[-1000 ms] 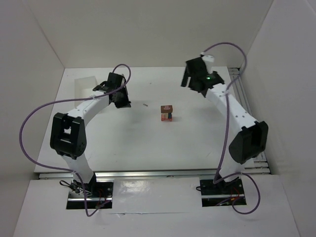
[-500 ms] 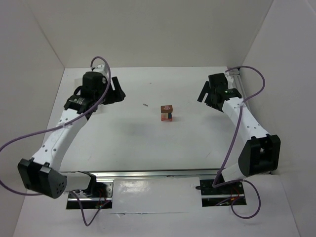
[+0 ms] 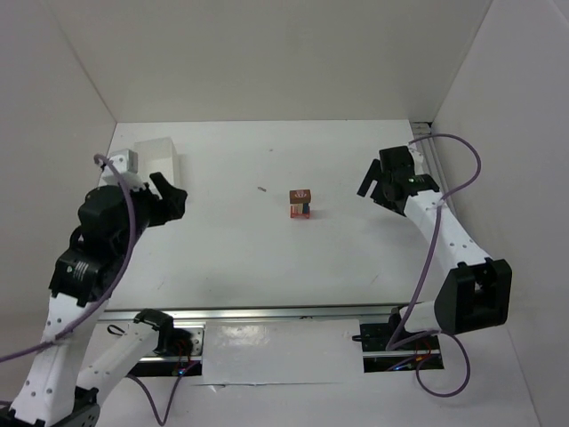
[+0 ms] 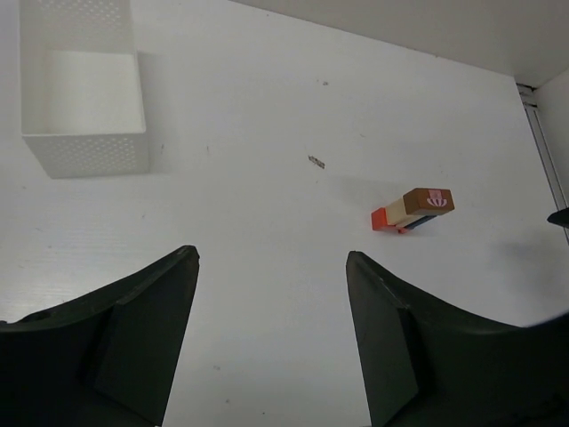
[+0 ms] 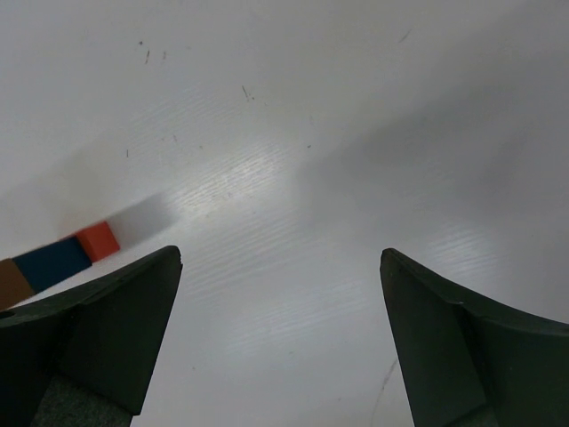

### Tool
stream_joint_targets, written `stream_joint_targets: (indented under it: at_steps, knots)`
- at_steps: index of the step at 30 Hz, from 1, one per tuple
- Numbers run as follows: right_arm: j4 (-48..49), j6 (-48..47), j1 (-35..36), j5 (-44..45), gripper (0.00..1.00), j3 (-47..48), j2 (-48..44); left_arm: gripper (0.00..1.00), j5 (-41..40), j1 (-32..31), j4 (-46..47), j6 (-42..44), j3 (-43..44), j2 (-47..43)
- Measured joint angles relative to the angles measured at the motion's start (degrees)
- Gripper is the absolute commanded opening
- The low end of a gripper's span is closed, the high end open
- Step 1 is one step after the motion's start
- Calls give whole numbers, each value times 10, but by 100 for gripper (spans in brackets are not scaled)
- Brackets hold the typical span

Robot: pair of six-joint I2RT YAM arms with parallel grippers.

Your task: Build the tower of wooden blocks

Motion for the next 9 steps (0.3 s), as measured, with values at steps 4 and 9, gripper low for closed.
stream_joint_targets:
  at_steps: [4, 9]
  knots:
    - [0, 0, 0, -5, 100, -19, -24, 80, -19, 0, -21, -2, -12, -57]
    - [10, -12, 0, -11, 100, -37, -67, 80, -36, 0, -36, -2, -12, -91]
